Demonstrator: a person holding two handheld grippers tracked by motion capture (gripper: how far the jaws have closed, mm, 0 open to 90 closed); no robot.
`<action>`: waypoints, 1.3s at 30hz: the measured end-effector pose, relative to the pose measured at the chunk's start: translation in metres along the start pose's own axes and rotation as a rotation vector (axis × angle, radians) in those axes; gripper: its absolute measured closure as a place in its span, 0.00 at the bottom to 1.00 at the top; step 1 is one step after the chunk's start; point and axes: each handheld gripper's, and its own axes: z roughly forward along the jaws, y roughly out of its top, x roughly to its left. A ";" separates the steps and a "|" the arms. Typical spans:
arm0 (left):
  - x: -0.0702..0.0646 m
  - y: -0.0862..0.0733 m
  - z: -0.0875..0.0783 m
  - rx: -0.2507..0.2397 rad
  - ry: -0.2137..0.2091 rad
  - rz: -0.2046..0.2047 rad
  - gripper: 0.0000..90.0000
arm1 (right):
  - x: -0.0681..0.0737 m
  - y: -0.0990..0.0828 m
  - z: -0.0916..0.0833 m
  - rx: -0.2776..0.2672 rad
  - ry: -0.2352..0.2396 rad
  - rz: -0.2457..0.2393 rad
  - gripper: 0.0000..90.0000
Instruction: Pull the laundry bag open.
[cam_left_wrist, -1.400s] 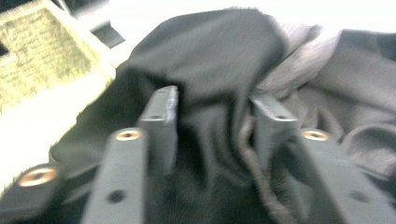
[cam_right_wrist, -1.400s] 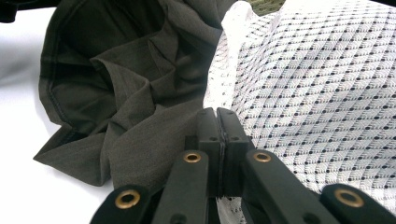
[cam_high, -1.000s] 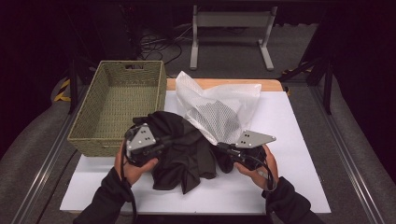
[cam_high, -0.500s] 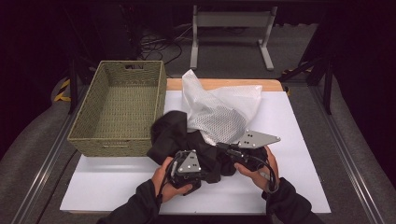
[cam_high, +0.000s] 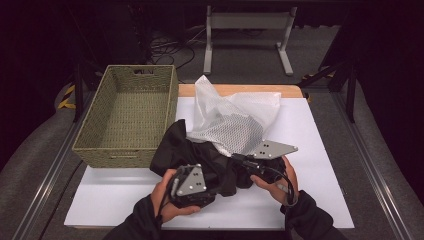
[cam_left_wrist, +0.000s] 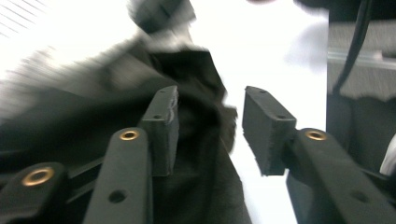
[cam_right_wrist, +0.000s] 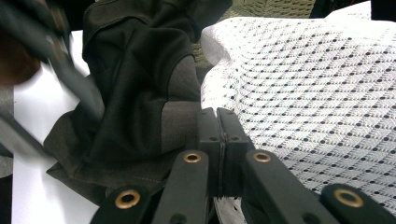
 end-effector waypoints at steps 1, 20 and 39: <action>0.003 0.002 -0.011 -0.032 0.024 -0.004 0.58 | 0.000 0.000 0.000 0.001 -0.001 0.000 1.00; 0.080 -0.044 -0.042 -0.032 0.224 -0.269 0.49 | 0.000 0.000 0.001 0.013 -0.017 -0.006 1.00; 0.099 -0.032 -0.052 -0.106 0.258 -0.378 0.24 | -0.001 -0.001 0.001 0.010 -0.023 0.003 1.00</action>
